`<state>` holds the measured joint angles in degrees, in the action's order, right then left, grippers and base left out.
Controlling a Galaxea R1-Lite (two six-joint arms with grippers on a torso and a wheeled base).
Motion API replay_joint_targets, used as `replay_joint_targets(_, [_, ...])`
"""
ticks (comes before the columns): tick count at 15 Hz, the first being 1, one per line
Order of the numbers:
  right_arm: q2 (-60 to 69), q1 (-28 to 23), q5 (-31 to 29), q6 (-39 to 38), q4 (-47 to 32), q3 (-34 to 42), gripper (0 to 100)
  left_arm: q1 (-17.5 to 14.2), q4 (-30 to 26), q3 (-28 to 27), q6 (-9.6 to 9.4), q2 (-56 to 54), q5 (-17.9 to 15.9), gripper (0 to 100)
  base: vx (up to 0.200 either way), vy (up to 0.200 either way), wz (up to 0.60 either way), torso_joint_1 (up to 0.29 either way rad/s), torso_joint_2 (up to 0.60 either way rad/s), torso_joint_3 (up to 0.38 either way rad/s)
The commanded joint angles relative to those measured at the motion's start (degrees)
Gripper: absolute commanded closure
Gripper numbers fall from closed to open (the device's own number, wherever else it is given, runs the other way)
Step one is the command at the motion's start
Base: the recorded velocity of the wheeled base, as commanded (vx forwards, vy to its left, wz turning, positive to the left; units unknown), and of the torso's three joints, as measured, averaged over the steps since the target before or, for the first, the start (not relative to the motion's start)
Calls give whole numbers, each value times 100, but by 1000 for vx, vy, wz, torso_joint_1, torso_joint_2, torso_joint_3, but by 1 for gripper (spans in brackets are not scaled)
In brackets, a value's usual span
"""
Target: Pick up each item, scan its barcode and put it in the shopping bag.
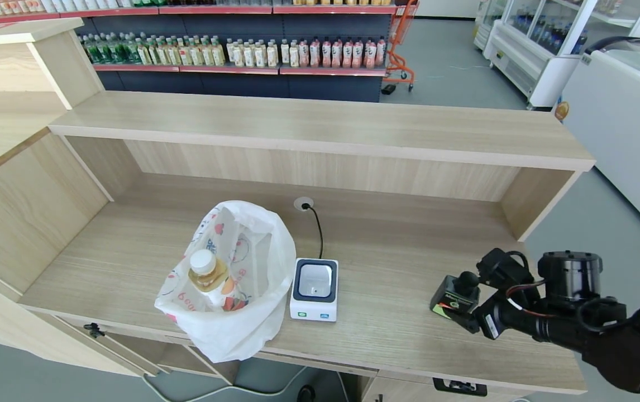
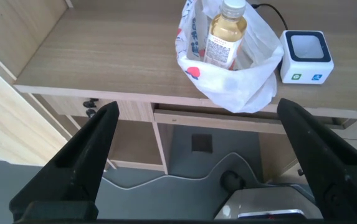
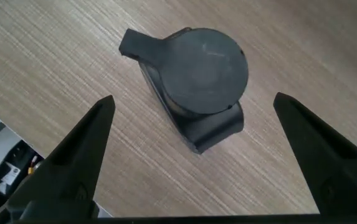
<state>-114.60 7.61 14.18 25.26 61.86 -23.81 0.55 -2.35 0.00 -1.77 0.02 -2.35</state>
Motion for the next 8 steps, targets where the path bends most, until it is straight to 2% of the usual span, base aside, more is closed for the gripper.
replay_joint_targets(1, [-370,74,15,76,2,-203,0,-2,-2,0,1,-2,-2,0,0,0,0,0,0,0])
replay_joint_targets(8, [-844,180,217,269,2,-766,0,-2,-2,0,1,-2,-2,0,0,0,0,0,0,0])
